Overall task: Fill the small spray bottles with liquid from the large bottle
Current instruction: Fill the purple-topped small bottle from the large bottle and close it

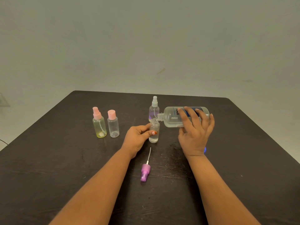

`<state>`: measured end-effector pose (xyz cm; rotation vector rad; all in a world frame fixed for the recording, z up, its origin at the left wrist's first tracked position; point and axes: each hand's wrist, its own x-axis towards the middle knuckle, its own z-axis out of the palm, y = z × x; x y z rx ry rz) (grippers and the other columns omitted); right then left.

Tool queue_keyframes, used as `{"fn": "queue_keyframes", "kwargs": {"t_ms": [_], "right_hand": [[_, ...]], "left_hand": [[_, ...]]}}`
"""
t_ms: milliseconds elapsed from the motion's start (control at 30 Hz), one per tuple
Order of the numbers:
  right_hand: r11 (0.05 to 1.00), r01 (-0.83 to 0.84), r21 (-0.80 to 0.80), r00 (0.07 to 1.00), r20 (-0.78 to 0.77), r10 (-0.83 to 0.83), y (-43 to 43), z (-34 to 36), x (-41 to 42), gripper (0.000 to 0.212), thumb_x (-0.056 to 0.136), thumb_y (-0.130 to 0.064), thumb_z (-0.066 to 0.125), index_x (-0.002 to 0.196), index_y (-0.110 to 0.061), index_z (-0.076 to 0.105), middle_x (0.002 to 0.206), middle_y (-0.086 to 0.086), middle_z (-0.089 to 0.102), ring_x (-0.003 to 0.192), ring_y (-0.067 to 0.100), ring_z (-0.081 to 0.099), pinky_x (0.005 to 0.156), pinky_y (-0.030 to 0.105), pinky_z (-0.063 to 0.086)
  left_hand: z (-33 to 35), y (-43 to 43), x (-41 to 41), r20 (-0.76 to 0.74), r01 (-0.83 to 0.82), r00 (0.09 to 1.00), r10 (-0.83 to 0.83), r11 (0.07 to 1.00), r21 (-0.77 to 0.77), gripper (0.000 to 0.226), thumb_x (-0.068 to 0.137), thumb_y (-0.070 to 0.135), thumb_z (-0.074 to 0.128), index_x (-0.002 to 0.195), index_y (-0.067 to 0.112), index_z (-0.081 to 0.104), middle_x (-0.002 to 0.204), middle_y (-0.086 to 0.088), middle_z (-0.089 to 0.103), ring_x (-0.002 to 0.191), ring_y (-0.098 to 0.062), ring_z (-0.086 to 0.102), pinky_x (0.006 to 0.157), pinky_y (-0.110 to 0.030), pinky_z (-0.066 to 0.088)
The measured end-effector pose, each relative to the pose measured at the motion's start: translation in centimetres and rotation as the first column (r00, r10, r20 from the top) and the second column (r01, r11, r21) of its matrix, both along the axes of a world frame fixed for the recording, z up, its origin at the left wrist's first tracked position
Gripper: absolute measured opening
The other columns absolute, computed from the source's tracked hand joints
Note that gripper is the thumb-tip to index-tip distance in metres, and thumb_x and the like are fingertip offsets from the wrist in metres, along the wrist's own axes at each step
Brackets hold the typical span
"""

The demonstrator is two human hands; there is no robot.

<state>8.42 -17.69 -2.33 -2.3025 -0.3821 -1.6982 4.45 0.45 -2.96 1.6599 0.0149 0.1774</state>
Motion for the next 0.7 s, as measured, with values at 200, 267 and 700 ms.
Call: {"fn": "queue_keyframes", "kwargs": {"t_ms": [200,267,700], "right_hand": [[1.000,-0.006,0.002,1.000,0.001,0.006,0.02,0.01,0.00,0.057,0.071,-0.001,0.059,0.121,-0.027,0.052,0.118,-0.001,0.062,0.114,0.024,0.044,0.103,0.059,0.029],[1.000,-0.011,0.000,1.000,-0.004,0.011,0.01,0.00,-0.01,0.057,0.071,-0.002,0.058,0.121,-0.027,0.052,0.118,-0.001,0.062,0.115,0.024,0.043,0.103,0.059,0.028],[1.000,-0.009,0.006,1.000,-0.008,0.009,0.01,-0.08,0.06,0.060,0.069,-0.001,0.062,0.122,-0.028,0.052,0.118,-0.001,0.062,0.115,0.024,0.044,0.104,0.058,0.028]], "left_hand": [[-0.06,-0.01,-0.01,0.004,0.001,1.000,-0.001,1.000,-0.014,0.033,0.082,0.007,0.067,0.114,0.008,0.065,0.123,0.000,0.063,0.110,-0.001,0.055,0.107,-0.030,0.039],[0.00,0.00,-0.03,0.003,-0.001,1.000,0.001,1.000,-0.005,0.033,0.082,0.007,0.067,0.115,0.008,0.064,0.124,-0.001,0.063,0.110,0.000,0.055,0.106,-0.029,0.039],[0.11,-0.09,-0.01,-0.007,-0.006,1.000,0.006,1.000,-0.016,0.034,0.081,0.007,0.067,0.115,0.010,0.064,0.117,0.006,0.064,0.105,0.002,0.056,0.107,-0.031,0.039]]}}
